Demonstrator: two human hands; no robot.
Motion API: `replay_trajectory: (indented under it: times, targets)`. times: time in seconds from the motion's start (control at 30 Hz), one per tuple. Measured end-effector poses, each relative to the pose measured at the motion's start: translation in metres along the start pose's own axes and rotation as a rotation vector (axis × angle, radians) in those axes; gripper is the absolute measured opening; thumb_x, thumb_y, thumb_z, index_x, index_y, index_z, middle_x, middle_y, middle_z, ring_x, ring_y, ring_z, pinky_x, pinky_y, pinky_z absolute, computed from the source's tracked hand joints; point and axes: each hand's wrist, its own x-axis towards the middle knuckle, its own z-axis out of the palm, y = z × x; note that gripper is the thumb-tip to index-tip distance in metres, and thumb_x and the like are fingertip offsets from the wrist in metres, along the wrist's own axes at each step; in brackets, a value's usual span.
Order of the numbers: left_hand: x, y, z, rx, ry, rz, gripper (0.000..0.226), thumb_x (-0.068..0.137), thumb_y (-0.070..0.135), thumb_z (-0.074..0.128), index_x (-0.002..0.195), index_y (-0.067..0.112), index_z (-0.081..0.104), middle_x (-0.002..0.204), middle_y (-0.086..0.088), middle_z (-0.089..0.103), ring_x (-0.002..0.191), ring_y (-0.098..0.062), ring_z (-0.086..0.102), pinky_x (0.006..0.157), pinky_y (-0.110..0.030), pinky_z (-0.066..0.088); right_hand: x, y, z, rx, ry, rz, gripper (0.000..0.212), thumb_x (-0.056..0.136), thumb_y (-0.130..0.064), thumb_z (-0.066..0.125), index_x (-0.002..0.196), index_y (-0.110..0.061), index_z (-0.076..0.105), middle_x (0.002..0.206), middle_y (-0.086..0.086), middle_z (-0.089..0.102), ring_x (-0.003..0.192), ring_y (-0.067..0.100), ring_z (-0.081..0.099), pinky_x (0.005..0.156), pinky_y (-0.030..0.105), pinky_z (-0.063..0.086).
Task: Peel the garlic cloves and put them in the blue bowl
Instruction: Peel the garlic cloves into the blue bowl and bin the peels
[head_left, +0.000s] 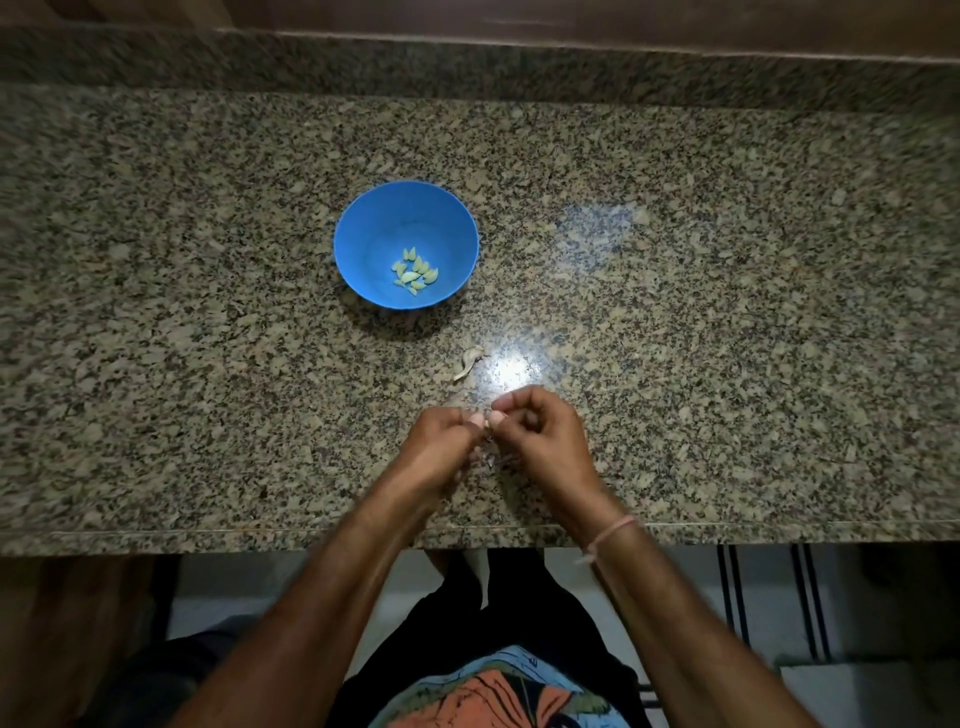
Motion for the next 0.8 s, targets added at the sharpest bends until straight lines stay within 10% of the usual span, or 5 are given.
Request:
replay_trajectory:
  times: [0.13,0.43,0.63,0.8]
  targets:
    - [-0.013,-0.003,0.008,0.454,0.308,0.425,0.015,0.106,0.016,0.054,0.091,0.018,0.056,0.082,0.006,0.057,0.073,-0.010,0.051,0.057,-0.019,0.034,0.000,-0.015,-0.006,0.442,-0.102,0.456,0.014,0.096,0.000,0.068,0.109,0.002,0.069,0.081,0.010,0.073,0.067,0.015,0.068,0.068,0.025,0.060]
    - [-0.028,0.001,0.006,0.069,0.129,0.245,0.024,0.111,0.026,0.046,0.102,0.012,0.063,0.094,-0.001,0.063,0.084,-0.012,0.059,0.067,-0.026,0.045,-0.024,0.004,0.010,0.052,0.072,-0.188,0.008,0.095,-0.009,0.074,0.102,-0.006,0.075,0.097,0.008,0.078,0.095,0.019,0.075,0.083,0.026,0.060]
    - [-0.027,0.001,0.014,0.279,0.272,0.352,0.018,0.111,0.031,0.046,0.106,0.019,0.060,0.097,0.003,0.063,0.083,-0.009,0.057,0.069,-0.029,0.046,-0.016,0.003,0.006,0.194,0.064,-0.048,0.014,0.095,-0.013,0.075,0.097,0.000,0.074,0.086,0.010,0.075,0.081,0.015,0.072,0.075,0.024,0.057]
    - [-0.014,0.004,0.013,-0.355,-0.028,-0.066,0.023,0.110,0.020,0.043,0.097,0.009,0.059,0.070,0.002,0.058,0.058,-0.010,0.043,0.047,-0.022,0.031,-0.009,0.006,-0.005,-0.117,0.091,-0.299,0.005,0.094,-0.012,0.076,0.090,-0.008,0.076,0.085,0.001,0.077,0.082,0.014,0.074,0.075,0.026,0.061]
